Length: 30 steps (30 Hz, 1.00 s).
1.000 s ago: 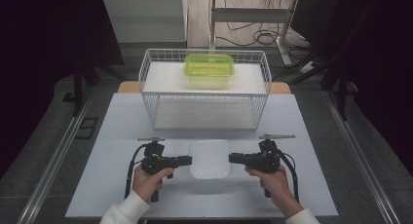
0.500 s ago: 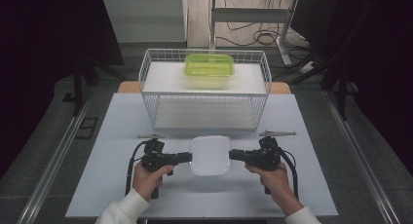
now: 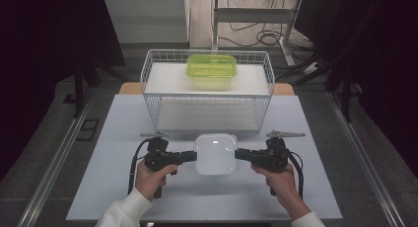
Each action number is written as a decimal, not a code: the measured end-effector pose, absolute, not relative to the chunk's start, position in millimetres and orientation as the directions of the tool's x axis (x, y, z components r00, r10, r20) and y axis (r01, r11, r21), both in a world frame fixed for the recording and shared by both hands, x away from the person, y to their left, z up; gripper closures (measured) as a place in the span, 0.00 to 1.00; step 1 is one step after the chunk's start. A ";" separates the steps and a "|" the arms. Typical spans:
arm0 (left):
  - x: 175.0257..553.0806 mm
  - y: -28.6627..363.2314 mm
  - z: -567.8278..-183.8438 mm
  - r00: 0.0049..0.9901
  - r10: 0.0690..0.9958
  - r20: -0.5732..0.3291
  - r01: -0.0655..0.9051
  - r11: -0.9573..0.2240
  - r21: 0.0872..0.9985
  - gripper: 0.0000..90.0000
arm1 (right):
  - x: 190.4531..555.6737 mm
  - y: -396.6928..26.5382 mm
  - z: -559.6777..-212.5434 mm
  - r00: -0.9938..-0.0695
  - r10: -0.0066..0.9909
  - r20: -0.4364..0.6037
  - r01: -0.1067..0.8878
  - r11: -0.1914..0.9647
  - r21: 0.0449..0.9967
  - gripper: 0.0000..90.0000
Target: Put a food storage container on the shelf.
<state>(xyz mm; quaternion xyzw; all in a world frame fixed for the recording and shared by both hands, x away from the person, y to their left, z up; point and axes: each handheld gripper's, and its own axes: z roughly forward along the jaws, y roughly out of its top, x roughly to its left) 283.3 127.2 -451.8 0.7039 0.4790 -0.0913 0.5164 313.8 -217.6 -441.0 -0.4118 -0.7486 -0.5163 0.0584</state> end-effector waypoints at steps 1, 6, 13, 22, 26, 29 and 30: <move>283.9 127.0 -451.2 0.525 0.581 -0.622 0.768 -0.008 0.640 0.89 | 314.3 -217.7 -440.7 -0.655 0.556 0.512 0.676 0.129 0.725 0.87; 288.0 125.9 -444.4 0.534 0.584 -0.612 0.757 -0.008 0.653 0.89 | 317.6 -218.5 -436.6 -0.656 0.557 0.509 0.670 0.119 0.733 0.87; 290.3 124.3 -435.2 0.545 0.585 -0.601 0.743 -0.004 0.669 0.89 | 320.8 -220.1 -427.3 -0.664 0.562 0.494 0.651 0.108 0.752 0.86; 297.6 125.6 -416.6 0.558 0.591 -0.582 0.722 0.001 0.692 0.89 | 326.5 -220.4 -415.3 -0.674 0.542 0.503 0.640 0.088 0.763 0.87; 301.9 126.1 -401.2 0.575 0.598 -0.558 0.700 -0.007 0.714 0.89 | 329.6 -220.3 -402.7 -0.686 0.537 0.491 0.621 0.082 0.779 0.87; 304.8 126.8 -392.7 0.581 0.599 -0.551 0.691 -0.004 0.723 0.89 | 332.2 -219.5 -393.6 -0.695 0.535 0.481 0.609 0.081 0.789 0.87; 305.9 127.2 -389.9 0.582 0.598 -0.551 0.688 -0.001 0.726 0.89 | 333.5 -219.1 -389.9 -0.698 0.535 0.476 0.604 0.082 0.793 0.87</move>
